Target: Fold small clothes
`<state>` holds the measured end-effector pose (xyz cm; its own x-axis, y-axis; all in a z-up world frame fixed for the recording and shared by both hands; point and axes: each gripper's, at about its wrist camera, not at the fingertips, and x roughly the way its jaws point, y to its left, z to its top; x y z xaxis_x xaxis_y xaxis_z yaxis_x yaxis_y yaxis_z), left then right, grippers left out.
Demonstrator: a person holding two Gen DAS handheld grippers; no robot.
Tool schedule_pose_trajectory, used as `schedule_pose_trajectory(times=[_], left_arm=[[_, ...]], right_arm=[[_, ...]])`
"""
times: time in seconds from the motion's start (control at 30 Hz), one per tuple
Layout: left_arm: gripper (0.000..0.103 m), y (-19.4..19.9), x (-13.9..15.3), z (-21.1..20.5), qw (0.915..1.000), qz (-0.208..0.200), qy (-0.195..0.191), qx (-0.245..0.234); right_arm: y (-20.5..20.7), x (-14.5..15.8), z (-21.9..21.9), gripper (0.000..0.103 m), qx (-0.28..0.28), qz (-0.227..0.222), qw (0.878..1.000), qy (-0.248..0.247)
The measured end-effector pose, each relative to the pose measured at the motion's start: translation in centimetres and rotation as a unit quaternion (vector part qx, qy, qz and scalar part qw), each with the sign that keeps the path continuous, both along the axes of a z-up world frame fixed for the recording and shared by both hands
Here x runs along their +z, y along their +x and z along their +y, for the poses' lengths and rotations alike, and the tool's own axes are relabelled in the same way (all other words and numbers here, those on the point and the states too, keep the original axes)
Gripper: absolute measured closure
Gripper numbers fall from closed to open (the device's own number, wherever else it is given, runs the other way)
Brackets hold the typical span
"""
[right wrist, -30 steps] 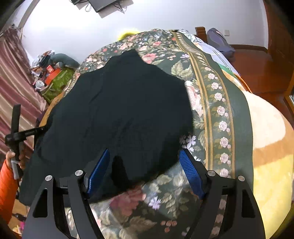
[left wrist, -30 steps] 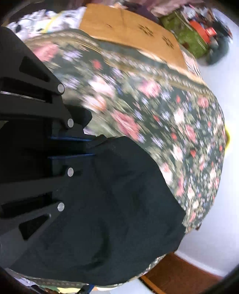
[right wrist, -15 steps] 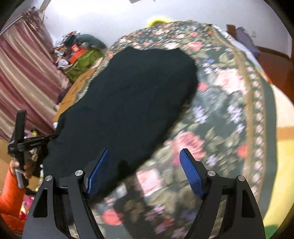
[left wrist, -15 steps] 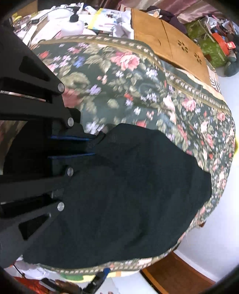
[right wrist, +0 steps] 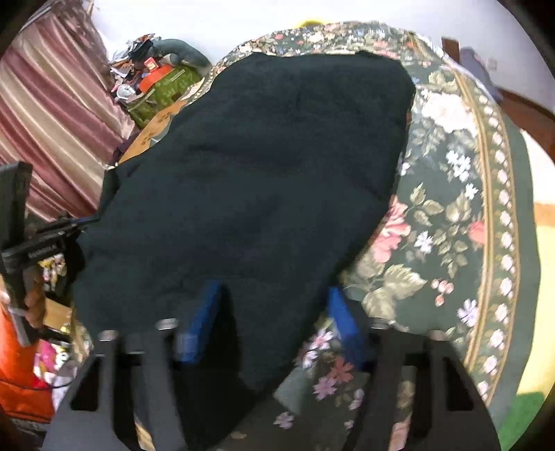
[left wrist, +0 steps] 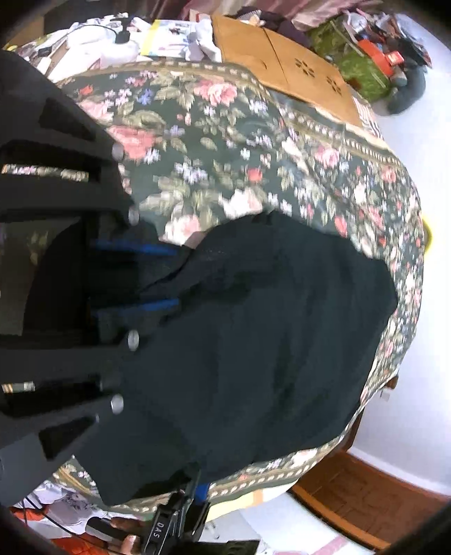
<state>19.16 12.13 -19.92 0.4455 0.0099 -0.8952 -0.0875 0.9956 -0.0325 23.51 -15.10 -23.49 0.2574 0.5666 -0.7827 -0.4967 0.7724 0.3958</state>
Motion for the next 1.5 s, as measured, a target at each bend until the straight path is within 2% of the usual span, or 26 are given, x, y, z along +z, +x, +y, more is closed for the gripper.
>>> schedule_pose_trajectory(times=[0.03,0.07,0.13,0.23,0.3,0.37,0.5,0.53,0.57,0.6,0.63,0.67,0.8,0.9,1.03,1.13,1.23,1.33,1.43,1.5], left_arm=[[0.055,-0.1,0.2,0.6,0.9999,-0.005,0.004,0.011],[0.046,-0.2,0.4,1.5,0.9995,-0.013,0.009,0.025],[0.044,0.0,0.6,3.0,0.9988,-0.021,0.01,0.042],[0.044,-0.2,0.9,5.1,0.9978,-0.019,0.002,0.064],[0.044,0.0,0.7,5.6,0.9976,-0.014,-0.001,0.068],[0.044,0.2,0.6,5.5,0.9979,-0.008,-0.003,0.064],[0.044,0.2,0.7,3.9,0.9994,-0.005,0.001,0.034],[0.044,0.1,0.9,3.3,0.9997,-0.007,0.006,0.025],[0.044,0.0,1.1,2.8,0.9998,-0.009,0.01,0.017],[0.043,-0.1,1.3,2.3,0.9998,-0.012,0.011,0.011],[0.042,-0.2,1.5,1.9,0.9998,-0.013,0.011,0.005],[0.039,-0.3,1.6,1.5,0.9999,-0.014,0.01,0.001],[0.034,-0.8,1.7,0.6,0.9998,-0.017,0.004,-0.004],[0.028,-1.0,0.9,0.4,0.9998,-0.003,-0.02,-0.006],[0.028,-1.5,-0.3,-0.4,0.9985,0.022,-0.046,-0.016],[0.028,-2.0,0.2,-0.7,0.9989,0.011,-0.038,-0.023],[0.028,-1.9,-0.1,-0.9,0.9984,0.021,-0.045,-0.027],[0.028,-1.5,-0.9,-0.7,0.9969,0.029,-0.068,-0.023],[0.03,-0.9,-1.1,-1.1,0.9964,0.015,-0.082,-0.019],[0.045,-0.8,-1.0,-1.7,0.9963,0.006,-0.082,-0.024]], right_arm=[[0.2,0.0,-0.1,0.091,0.0,-0.004,1.0,0.0],[0.5,0.0,-0.3,0.095,0.001,-0.003,1.0,0.002],[1.1,-0.1,-0.5,0.096,0.002,-0.009,1.0,-0.001],[1.7,0.1,0.0,0.097,-0.003,-0.043,0.998,-0.048],[2.6,0.1,0.0,0.097,-0.014,-0.046,0.997,-0.065],[3.3,0.0,-0.3,0.096,-0.023,-0.048,0.995,-0.084],[3.7,1.0,-1.4,0.092,-0.033,-0.028,0.996,-0.079],[3.4,1.3,-1.9,0.086,-0.034,-0.027,0.996,-0.075],[3.1,1.8,-2.4,0.073,-0.035,-0.026,0.997,-0.07],[2.6,2.2,-3.0,0.065,-0.039,-0.027,0.997,-0.063],[2.1,2.3,-3.4,0.049,-0.041,-0.028,0.997,-0.055],[1.6,2.7,-3.7,0.041,-0.042,-0.03,0.998,-0.047],[0.1,3.2,-4.0,0.037,-0.023,-0.035,0.998,-0.05],[-0.9,2.6,-4.0,0.032,-0.014,-0.026,0.998,-0.05],[-1.3,0.6,-4.2,0.032,-0.013,0.013,0.999,-0.038],[-1.8,-0.6,-4.4,0.032,-0.022,0.035,0.999,-0.017],[-2.0,-1.2,-4.5,0.033,-0.028,0.05,0.998,0.006],[-2.2,-0.9,-4.2,0.046,-0.019,0.046,0.999,0.019],[-2.3,-0.5,-3.2,0.059,-0.01,0.039,0.999,0.021],[-2.2,-0.3,-2.4,0.071,-0.005,0.035,0.999,0.023]])
